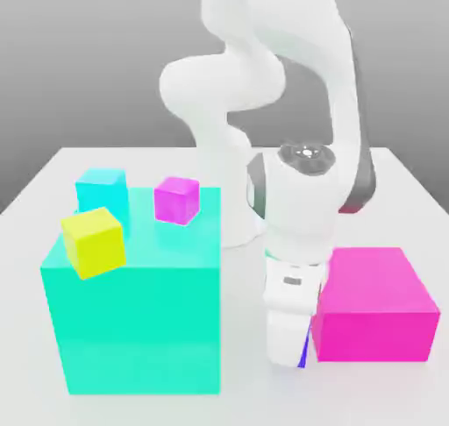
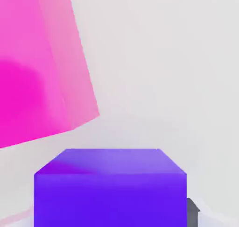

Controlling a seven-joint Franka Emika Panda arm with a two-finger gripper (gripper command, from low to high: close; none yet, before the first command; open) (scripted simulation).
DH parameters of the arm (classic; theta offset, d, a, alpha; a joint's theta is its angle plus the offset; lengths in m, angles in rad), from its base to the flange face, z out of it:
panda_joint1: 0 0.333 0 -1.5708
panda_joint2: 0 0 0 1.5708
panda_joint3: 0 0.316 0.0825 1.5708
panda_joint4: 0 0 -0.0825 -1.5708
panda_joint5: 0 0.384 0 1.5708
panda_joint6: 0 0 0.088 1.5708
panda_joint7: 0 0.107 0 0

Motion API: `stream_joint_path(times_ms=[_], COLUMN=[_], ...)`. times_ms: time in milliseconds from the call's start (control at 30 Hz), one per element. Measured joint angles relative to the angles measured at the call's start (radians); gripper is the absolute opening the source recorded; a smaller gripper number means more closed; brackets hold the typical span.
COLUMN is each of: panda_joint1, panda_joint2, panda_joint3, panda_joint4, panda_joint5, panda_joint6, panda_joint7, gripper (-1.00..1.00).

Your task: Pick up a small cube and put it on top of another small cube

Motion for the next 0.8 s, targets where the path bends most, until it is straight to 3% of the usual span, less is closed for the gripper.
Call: stream_joint_path(times_ms=[167,200,300,533,800], panda_joint1=[0.012,0.008,-0.051,-0.153,-0.311], panda_joint2=[-0.089,-0.103,-0.128,-0.178,-0.291], panda_joint3=[-0.025,-0.023,-0.06,-0.122,-0.207], panda_joint4=[-0.022,-0.014,0.057,0.217,0.343], panda_joint5=[-0.057,-0.028,-0.054,-0.213,-0.356], panda_joint6=[-0.075,-0.098,-0.161,-0.257,-0.412], panda_joint7=[0.045,0.048,0.082,0.17,0.152], gripper=[-1.0,-1.0,-1.0,-1.0,-1.0])
